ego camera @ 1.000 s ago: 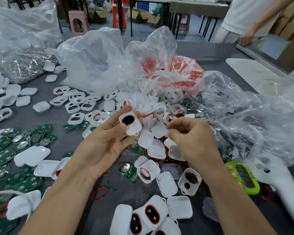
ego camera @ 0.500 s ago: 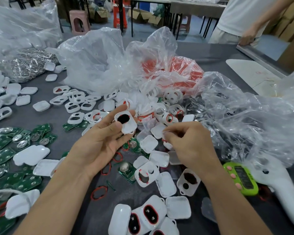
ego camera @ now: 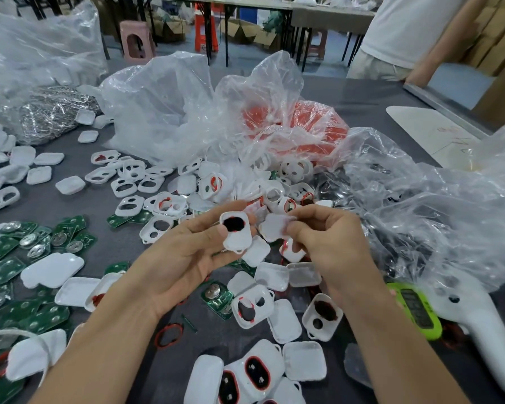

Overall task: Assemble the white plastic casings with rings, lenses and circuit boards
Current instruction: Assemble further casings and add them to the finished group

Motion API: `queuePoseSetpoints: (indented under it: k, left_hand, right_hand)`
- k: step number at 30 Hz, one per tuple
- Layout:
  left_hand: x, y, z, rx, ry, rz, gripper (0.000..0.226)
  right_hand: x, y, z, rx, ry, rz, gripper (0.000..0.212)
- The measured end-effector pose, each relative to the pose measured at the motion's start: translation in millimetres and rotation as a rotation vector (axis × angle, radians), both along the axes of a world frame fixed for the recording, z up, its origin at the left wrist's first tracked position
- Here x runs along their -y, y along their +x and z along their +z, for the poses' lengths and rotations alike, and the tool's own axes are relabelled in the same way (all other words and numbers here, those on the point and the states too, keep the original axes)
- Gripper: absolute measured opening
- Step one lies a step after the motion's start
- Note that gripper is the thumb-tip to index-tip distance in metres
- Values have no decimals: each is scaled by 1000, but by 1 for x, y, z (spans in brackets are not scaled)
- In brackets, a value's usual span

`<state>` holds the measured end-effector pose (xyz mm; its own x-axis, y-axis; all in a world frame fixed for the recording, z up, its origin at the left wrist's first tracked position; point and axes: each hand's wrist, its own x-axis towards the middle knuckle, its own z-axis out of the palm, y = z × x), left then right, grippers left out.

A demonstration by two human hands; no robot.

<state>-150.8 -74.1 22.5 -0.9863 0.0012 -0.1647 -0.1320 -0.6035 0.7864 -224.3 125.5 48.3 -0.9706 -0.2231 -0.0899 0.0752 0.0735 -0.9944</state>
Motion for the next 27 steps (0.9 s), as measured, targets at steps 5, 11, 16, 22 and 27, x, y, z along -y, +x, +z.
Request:
queuePoseSetpoints:
  k: [5,11,16,22,27]
  left_hand:
    - [0,0,0,13,-3,10,39]
    - [-2,-2,0,19,-18,-19,43]
    - [-3,-1,-2,-16,-30,-88,41]
    - [-5,-1,-2,-10,-30,-143,47]
    - [-5,0,-3,-3,-32,-145,47]
  right_hand:
    - [-2,4,3,-149,17,5,11]
    - [2,6,4,42,-122,159,8]
    - [1,8,5,-130,-8,162,17]
    - [2,9,3,-263,46,143,14]
    - [0,9,2,-374,113,122,19]
